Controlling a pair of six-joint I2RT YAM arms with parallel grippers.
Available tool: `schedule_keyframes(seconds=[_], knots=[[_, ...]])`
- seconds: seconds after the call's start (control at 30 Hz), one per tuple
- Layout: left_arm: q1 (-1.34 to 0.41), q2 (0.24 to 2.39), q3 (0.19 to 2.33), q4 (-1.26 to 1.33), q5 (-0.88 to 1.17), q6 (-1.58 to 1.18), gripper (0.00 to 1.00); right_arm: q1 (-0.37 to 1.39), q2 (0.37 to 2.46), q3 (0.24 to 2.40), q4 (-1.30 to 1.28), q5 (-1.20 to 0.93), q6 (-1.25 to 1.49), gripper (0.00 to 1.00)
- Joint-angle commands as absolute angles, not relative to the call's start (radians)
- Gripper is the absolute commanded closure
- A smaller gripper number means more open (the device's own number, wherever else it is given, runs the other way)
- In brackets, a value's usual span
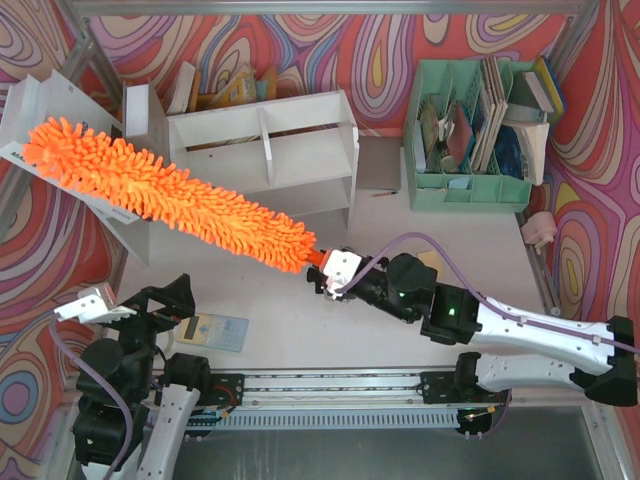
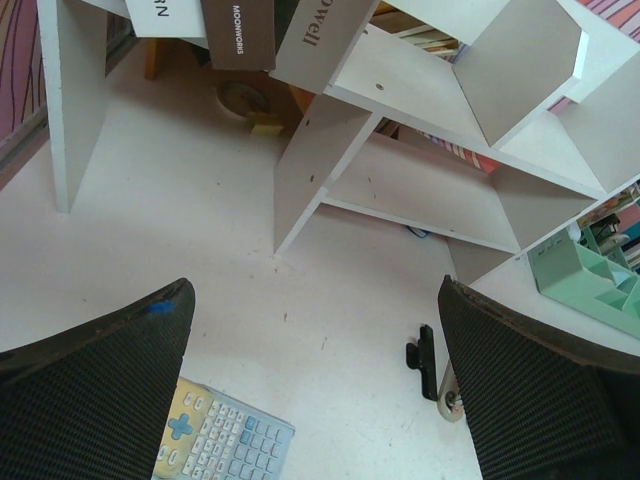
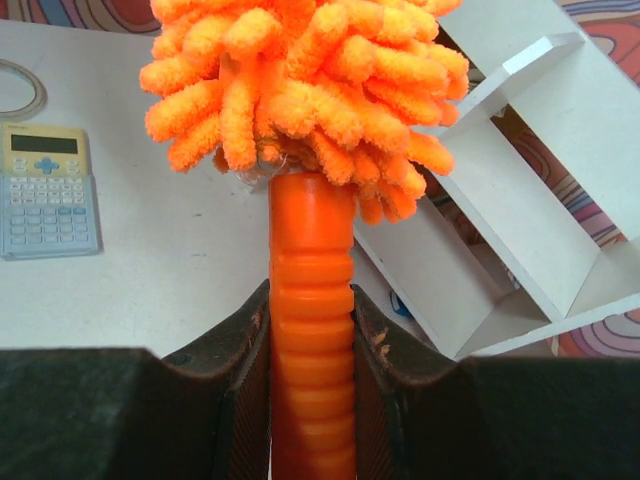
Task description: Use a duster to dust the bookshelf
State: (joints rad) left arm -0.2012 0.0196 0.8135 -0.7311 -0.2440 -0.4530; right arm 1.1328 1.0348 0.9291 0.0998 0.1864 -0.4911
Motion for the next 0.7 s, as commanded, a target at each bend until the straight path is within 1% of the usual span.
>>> schedule_keyframes(seconds=[0.0,0.2,0.37,0.67], knots=[[-0.195,0.032,0.802,-0.703,-0.235,-0.457,0.01,1.141,0.983,0.871,0.177,0.237,-0.438,1.00],[-0.195,0.040,0.802,-0.701,-0.232,-0.457,0.01,1.141,0.932,0.784,0.132,0.298,-0.435,1.00],[-0.195,0.047,0.801,-0.699,-0.227,-0.459,0.02,1.139,0.901,0.690,0.158,0.363,-0.427,1.00],[-0.195,0.057,0.800,-0.698,-0.225,-0.459,0.01,1.132,0.944,0.623,0.149,0.376,-0.360,1.00]])
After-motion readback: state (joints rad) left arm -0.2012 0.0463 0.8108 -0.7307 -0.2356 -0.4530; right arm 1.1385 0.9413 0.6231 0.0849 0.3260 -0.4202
